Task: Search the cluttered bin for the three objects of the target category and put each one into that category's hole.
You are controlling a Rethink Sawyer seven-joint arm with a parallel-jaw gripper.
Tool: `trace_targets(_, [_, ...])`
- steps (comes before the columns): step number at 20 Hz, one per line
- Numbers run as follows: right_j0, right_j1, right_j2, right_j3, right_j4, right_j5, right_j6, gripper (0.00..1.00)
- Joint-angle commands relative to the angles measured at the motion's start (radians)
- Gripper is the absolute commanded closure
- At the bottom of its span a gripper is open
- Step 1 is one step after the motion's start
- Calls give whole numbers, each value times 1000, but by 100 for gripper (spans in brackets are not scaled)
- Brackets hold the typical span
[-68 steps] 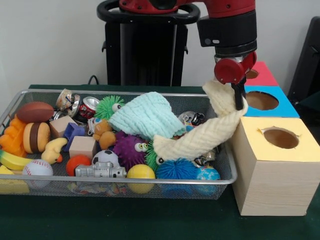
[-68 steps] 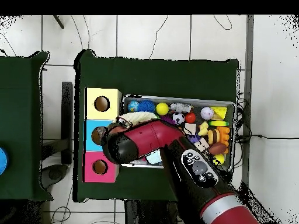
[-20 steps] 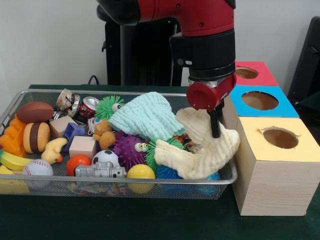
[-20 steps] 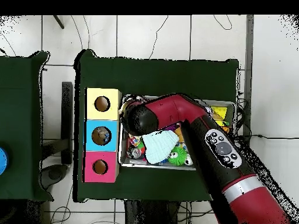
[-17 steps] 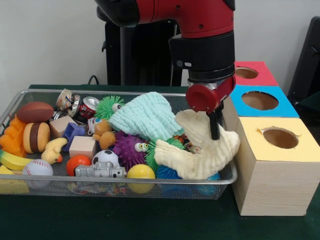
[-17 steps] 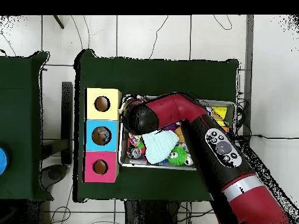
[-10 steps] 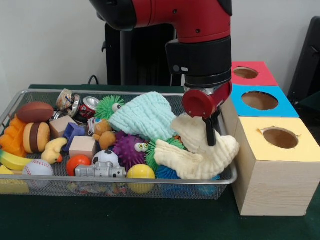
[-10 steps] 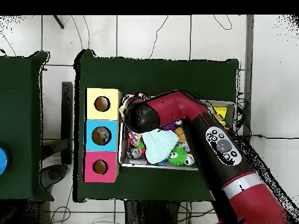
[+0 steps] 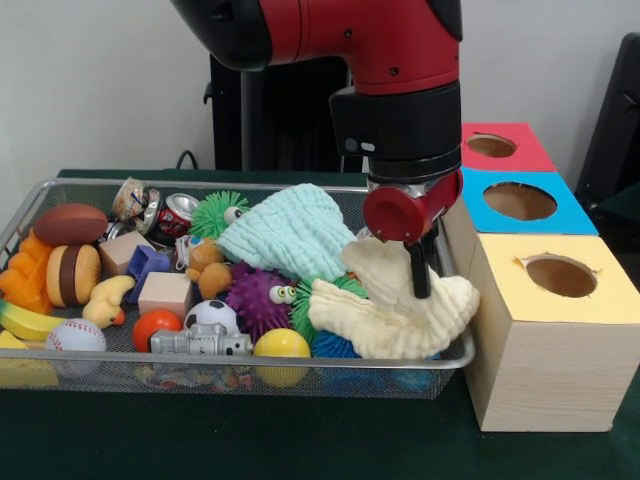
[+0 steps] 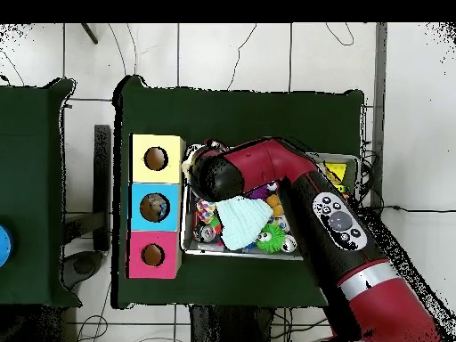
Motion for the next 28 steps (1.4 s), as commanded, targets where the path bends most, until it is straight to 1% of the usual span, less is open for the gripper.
trace_targets(1, [-11, 49, 38, -30, -58, 135, -282, 100])
trace_targets(7, [-7, 54, 35, -33, -74, 138, -291, 100])
trace_targets(12, [-22, 74, 43, -24, -82, 125, -303, 100])
trace_targets(21, [-30, 82, 42, 0, -104, 100, -297, 100])
trace_targets(28, [-28, 81, 48, -3, -112, 101, -285, 100])
